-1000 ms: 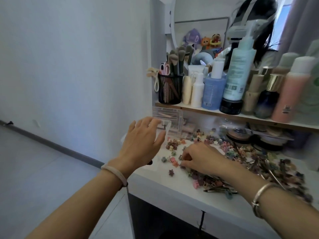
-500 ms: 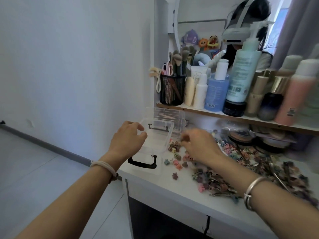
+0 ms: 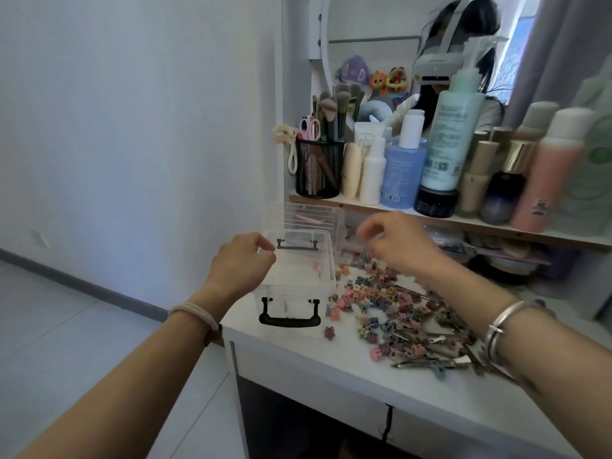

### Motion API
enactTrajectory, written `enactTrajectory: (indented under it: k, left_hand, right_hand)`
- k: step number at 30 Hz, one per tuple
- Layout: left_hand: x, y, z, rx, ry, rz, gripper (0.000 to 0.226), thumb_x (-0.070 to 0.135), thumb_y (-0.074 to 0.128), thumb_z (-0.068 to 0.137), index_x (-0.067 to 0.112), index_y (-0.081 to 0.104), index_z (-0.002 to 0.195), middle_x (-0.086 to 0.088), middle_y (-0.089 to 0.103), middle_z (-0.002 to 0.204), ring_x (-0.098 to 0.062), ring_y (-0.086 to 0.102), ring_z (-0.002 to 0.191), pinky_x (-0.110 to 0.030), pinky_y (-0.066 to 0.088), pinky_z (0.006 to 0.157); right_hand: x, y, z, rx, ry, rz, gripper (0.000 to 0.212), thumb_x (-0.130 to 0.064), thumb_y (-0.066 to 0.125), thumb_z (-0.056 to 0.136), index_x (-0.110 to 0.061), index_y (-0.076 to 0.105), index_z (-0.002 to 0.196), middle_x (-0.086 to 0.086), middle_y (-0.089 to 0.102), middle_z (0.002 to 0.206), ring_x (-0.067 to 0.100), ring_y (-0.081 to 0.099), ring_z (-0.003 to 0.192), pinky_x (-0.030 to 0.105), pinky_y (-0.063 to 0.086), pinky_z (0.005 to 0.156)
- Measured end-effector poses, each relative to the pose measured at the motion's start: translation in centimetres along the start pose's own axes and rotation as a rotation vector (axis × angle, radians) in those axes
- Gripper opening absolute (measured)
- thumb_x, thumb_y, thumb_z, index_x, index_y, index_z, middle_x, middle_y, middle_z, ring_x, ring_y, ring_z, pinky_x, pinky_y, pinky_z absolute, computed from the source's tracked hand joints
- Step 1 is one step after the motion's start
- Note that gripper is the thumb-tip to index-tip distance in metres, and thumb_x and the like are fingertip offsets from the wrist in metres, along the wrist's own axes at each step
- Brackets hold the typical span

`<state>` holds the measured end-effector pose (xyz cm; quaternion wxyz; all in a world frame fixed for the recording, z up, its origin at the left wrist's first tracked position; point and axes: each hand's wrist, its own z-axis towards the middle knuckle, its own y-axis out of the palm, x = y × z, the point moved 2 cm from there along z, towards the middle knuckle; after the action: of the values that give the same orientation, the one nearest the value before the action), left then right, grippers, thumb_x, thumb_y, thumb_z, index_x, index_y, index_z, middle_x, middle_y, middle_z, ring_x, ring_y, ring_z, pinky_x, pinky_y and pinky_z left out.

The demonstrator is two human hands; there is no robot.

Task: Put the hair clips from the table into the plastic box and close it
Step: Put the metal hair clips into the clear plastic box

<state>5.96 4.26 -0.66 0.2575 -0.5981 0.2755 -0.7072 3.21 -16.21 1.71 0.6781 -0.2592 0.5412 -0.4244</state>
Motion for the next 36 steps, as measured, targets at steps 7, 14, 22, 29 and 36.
enactTrajectory:
  k: [7, 14, 22, 29, 36]
  left_hand:
    - [0.7, 0.9, 0.3, -0.031, -0.004, -0.029, 0.028, 0.018, 0.048, 0.088, 0.014, 0.053, 0.115, -0.010, 0.059, 0.118, -0.032, 0.058, 0.105, -0.042, 0.047, 0.093]
    - [1.0, 1.9, 1.0, -0.043, -0.023, -0.048, 0.031, 0.019, 0.048, 0.089, 0.014, 0.045, 0.120, -0.005, 0.056, 0.107, -0.032, 0.058, 0.103, -0.043, 0.047, 0.093]
    - [1.1, 2.8, 1.6, -0.053, -0.057, -0.098, 0.033, 0.015, 0.047, 0.090, 0.015, 0.041, 0.122, -0.006, 0.053, 0.105, -0.031, 0.057, 0.100, -0.040, 0.046, 0.086]
    - [1.9, 3.5, 1.3, -0.056, -0.034, -0.122, 0.032, 0.012, 0.044, 0.090, 0.014, 0.041, 0.122, -0.006, 0.053, 0.101, -0.027, 0.056, 0.089, -0.033, 0.044, 0.075]
    - [2.5, 4.1, 0.8, -0.060, -0.017, -0.120, 0.033, 0.013, 0.043, 0.091, 0.013, 0.041, 0.123, -0.008, 0.054, 0.107, -0.030, 0.057, 0.095, -0.035, 0.044, 0.078]
  right_hand:
    - [5.5, 2.2, -1.3, -0.297, 0.225, -0.366, 0.025, -0.007, 0.051, 0.084, -0.010, 0.063, 0.106, 0.011, 0.062, 0.112, 0.028, 0.057, 0.103, 0.035, 0.049, 0.085]
    - [5.9, 2.4, -0.7, -0.255, 0.231, -0.294, 0.032, 0.002, 0.048, 0.082, 0.005, 0.060, 0.111, 0.021, 0.062, 0.115, 0.032, 0.059, 0.104, 0.043, 0.051, 0.088]
    - [5.6, 1.4, -0.4, -0.104, 0.254, -0.079, 0.012, -0.003, 0.059, 0.085, -0.002, 0.065, 0.096, 0.008, 0.067, 0.092, 0.018, 0.064, 0.077, 0.025, 0.054, 0.063]
    - [-0.5, -1.9, 0.4, -0.124, 0.171, 0.609, 0.025, -0.018, 0.068, 0.081, -0.011, 0.059, 0.103, 0.004, 0.065, 0.076, 0.014, 0.063, 0.066, 0.024, 0.057, 0.070]
    - [2.9, -3.4, -2.5, -0.240, 0.089, 0.190, 0.005, -0.014, 0.064, 0.085, -0.017, 0.063, 0.081, 0.006, 0.069, 0.082, 0.011, 0.062, 0.064, 0.020, 0.053, 0.062]
